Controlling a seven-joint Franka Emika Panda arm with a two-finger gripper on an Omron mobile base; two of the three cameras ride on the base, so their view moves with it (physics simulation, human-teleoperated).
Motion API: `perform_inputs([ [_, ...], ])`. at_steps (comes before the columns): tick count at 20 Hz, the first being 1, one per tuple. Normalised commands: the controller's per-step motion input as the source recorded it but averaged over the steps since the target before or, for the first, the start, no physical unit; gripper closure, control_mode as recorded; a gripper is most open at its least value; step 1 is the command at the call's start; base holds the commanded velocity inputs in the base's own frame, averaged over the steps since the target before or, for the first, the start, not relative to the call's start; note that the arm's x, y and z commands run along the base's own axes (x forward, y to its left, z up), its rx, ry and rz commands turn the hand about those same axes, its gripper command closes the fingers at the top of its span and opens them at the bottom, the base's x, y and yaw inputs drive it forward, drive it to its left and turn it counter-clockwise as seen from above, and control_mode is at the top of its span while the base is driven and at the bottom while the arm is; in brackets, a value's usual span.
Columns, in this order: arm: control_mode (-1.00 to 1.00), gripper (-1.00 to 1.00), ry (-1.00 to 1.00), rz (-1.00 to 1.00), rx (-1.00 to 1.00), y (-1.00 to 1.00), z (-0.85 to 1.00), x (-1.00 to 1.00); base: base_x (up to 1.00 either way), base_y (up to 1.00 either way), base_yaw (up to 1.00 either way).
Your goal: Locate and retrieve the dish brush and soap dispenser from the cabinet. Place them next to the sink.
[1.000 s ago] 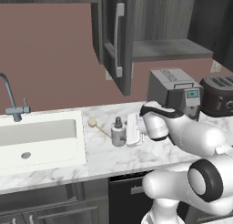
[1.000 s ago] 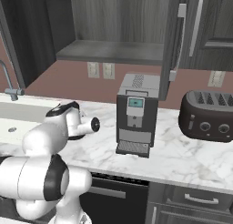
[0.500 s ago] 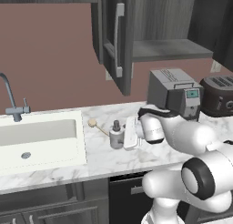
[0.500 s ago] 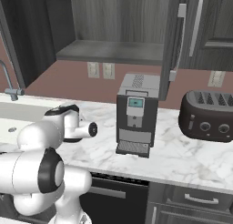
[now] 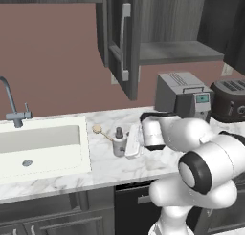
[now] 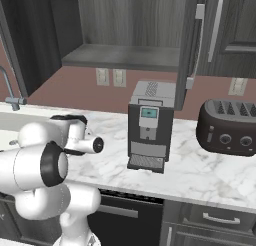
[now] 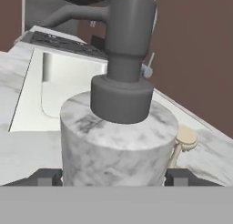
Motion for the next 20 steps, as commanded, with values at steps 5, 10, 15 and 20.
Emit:
perform_inputs([
  [5, -1.0, 1.0, 0.0, -0.09, 0.0, 0.12, -0.35, 0.13, 0.0, 0.0, 0.0],
  [10, -1.0, 1.0, 0.0, -0.06, 0.0, 0.15, -0.37, 0.13, 0.0, 0.0, 0.0],
  [15, -1.0, 1.0, -0.02, -0.02, 0.01, 0.2, -0.4, 0.04, 0.0, 0.0, 0.0],
  [20, -1.0, 1.0, -0.12, 0.0, 0.04, 0.24, -0.48, -0.01, 0.0, 0.0, 0.0],
])
